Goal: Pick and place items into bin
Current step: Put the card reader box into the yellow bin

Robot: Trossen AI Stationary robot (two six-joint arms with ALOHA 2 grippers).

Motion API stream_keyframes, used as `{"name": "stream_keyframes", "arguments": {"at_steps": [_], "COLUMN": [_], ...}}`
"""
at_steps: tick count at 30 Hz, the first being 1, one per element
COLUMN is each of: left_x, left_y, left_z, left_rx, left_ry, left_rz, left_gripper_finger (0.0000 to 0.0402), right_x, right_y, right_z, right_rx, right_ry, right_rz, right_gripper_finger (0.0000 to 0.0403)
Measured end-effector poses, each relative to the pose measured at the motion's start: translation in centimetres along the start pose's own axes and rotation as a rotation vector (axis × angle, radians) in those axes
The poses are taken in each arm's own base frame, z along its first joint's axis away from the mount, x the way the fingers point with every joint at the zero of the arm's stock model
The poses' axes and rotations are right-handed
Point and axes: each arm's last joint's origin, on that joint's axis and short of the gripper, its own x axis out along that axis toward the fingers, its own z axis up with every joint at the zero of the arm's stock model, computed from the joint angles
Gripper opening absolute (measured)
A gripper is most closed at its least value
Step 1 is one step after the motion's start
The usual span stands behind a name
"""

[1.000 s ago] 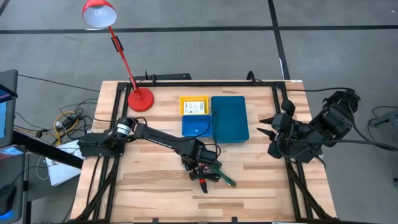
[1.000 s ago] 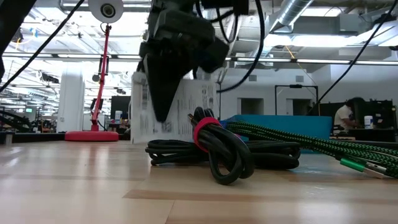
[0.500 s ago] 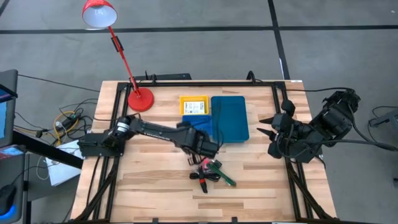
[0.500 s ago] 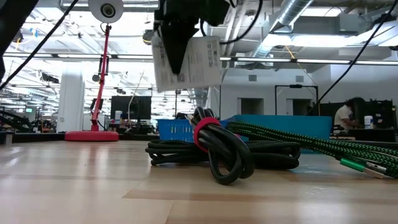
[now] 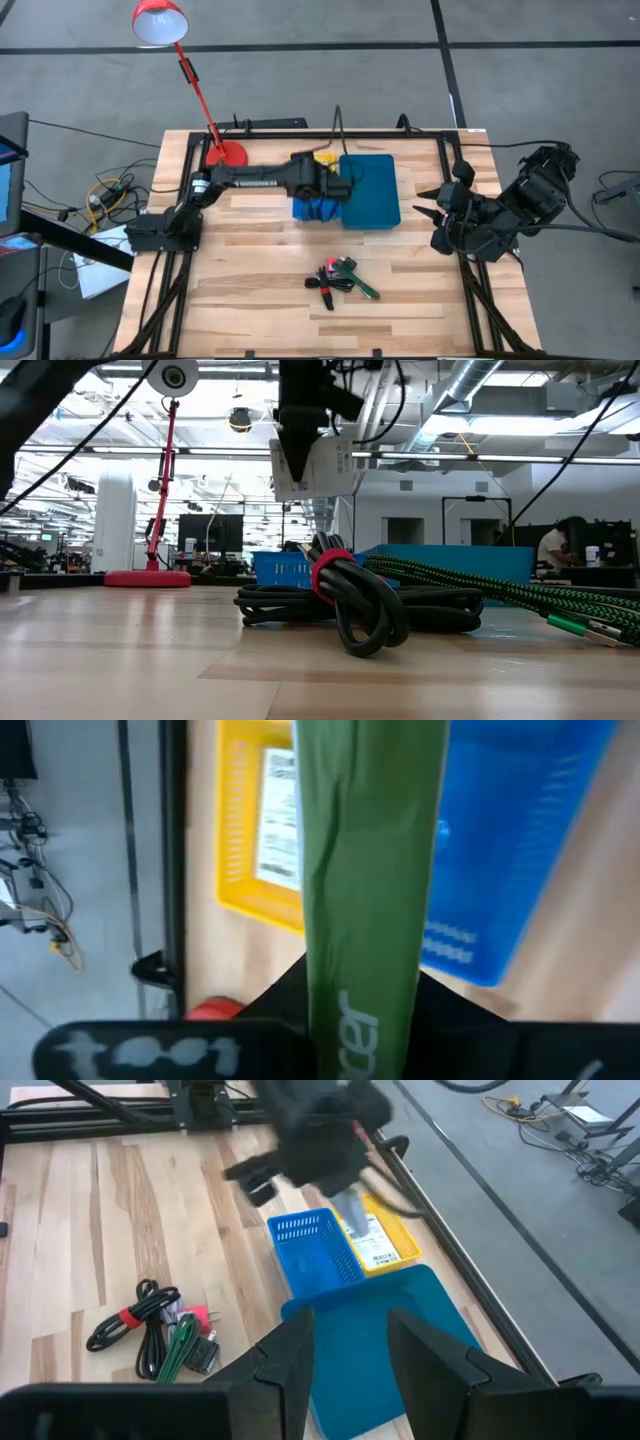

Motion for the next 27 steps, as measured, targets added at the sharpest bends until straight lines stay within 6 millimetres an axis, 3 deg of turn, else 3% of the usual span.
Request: {"name": "stream_keyframes", "arguments": {"at_steps": [11,18,27], "left_x": [3.8,5.1,5.7], "left_y": [7.2,9.5,10.7], "left_z": [0.3,0.5,0.5], "left_rx": [0.066,0.112,0.104], "left_ry": [0.055,0.012,-0.011], "left_rz": [-0.073,-0.128,-0.172], "left_gripper_finger": [0.005,0.0045,0.0053], "right_x": [0.0,0.0,0.0], "right_y": [0.0,0.0,0.0], "right_z": [0.0,0.0,0.0], "right_rx": [0.0,0.001,0.009], "right_ry": [0.0,0.0,0.0], "right_rz": [0.0,0.0,0.0], "right_gripper_finger": [0.0123,0.0123,0.0123]}}
